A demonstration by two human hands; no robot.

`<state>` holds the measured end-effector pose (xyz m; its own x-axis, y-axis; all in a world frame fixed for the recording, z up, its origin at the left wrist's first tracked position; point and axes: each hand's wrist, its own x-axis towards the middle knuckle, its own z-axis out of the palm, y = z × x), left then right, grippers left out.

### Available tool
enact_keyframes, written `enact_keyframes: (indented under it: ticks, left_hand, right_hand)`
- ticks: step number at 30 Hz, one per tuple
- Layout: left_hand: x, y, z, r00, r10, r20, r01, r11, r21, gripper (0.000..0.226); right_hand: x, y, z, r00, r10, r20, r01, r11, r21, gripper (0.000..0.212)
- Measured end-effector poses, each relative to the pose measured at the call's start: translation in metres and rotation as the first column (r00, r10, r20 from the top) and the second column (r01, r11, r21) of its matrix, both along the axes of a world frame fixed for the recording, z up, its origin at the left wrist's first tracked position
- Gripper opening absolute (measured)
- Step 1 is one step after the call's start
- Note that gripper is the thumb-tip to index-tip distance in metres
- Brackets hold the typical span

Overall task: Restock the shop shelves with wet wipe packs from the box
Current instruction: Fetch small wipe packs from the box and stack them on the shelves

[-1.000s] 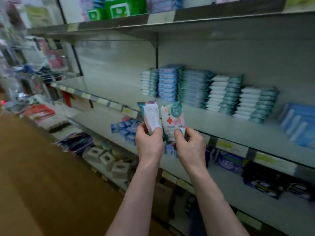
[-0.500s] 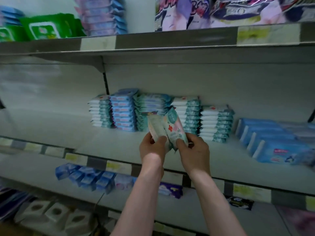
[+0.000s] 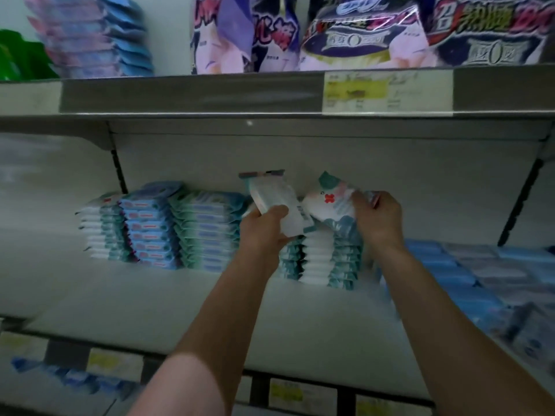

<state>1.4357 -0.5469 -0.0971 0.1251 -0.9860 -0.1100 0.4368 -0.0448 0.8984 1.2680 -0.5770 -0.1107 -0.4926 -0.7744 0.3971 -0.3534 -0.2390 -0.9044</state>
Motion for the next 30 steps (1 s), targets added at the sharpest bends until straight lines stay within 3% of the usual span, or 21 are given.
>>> enact_keyframes:
  ticks: [2,7,11,16,20,25,30]
  left_hand:
    - [-0.005,-0.014,0.009,1.0,-0.007,0.005,0.007,1.0,-0.002,0.036]
    - [-0.012,-0.041,0.02,0.999,-0.036,0.033,0.036,0.999,0.004,0.034]
    - [-0.014,-0.056,0.023,0.991,-0.082,0.104,0.082,0.997,0.004,0.022]
    - [-0.012,-0.069,0.028,0.984,-0.118,0.133,0.118,0.993,0.01,0.021]
    - [-0.009,-0.075,0.034,0.988,-0.118,0.096,0.115,0.993,0.039,0.002]
    - [-0.007,-0.079,0.034,0.985,-0.132,0.111,0.126,0.991,0.053,0.008]
    - [-0.006,-0.081,0.031,0.976,-0.171,0.133,0.163,0.984,0.066,0.007]
  right_hand:
    - [-0.021,-0.02,0.003,0.995,-0.018,-0.096,0.023,0.998,0.055,0.042]
    - [-0.045,-0.056,0.004,0.949,0.074,-0.306,-0.001,0.973,0.233,0.051]
    - [-0.044,-0.079,0.003,0.919,0.211,-0.333,-0.105,0.945,0.309,0.053]
    - [-0.044,-0.099,0.0,0.856,0.308,-0.416,-0.156,0.92,0.36,0.052]
    - [-0.043,-0.105,-0.004,0.78,0.268,-0.565,-0.058,0.931,0.361,0.05]
    - [-0.04,-0.102,-0.021,0.625,0.075,-0.777,0.207,0.944,0.257,0.043]
    - [-0.034,-0.102,-0.017,0.447,0.107,-0.888,0.304,0.916,0.263,0.043]
